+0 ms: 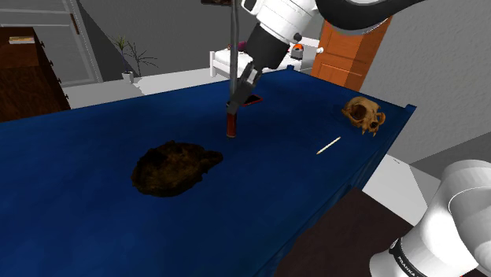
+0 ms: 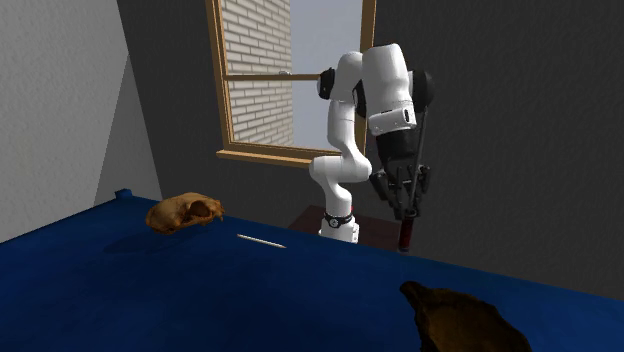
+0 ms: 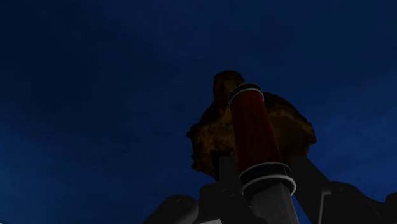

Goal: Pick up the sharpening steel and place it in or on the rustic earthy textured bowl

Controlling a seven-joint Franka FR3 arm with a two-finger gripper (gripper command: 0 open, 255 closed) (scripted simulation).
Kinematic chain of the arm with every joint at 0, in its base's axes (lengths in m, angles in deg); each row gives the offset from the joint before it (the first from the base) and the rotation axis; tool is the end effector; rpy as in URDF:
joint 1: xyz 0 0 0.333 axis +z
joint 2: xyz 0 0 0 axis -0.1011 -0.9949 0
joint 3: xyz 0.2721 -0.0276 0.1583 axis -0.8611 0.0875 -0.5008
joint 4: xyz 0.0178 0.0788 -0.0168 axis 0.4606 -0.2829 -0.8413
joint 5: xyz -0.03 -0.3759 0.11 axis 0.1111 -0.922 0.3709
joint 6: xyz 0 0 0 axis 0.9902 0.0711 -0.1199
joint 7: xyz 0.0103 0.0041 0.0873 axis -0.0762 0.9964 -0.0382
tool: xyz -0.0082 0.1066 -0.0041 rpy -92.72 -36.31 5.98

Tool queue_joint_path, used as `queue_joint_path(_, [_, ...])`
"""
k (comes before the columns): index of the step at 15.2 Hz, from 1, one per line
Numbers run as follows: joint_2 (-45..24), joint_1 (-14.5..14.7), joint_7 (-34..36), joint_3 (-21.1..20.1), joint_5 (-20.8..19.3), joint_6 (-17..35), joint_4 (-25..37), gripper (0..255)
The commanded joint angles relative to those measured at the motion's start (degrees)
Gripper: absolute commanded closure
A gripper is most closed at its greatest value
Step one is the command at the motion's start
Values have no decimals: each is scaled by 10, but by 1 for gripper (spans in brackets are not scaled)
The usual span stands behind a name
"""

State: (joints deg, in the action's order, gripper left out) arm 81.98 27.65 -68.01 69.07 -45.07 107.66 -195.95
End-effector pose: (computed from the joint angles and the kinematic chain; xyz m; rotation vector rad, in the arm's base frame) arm 0.4063 0.2428 0.5693 -2.6969 -1.1115 -0.5554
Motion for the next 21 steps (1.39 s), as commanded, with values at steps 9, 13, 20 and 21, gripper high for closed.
queue_joint_path(9, [-211, 14, 112, -69, -69, 42, 180, 255])
queue_joint_path(13, [-214, 15, 110, -68, -68, 60, 164, 255])
queue_joint_path(20, [-214, 15, 110, -68, -68, 60, 164, 0])
queue_joint_path(21, [-214, 15, 110, -68, -68, 60, 164, 0])
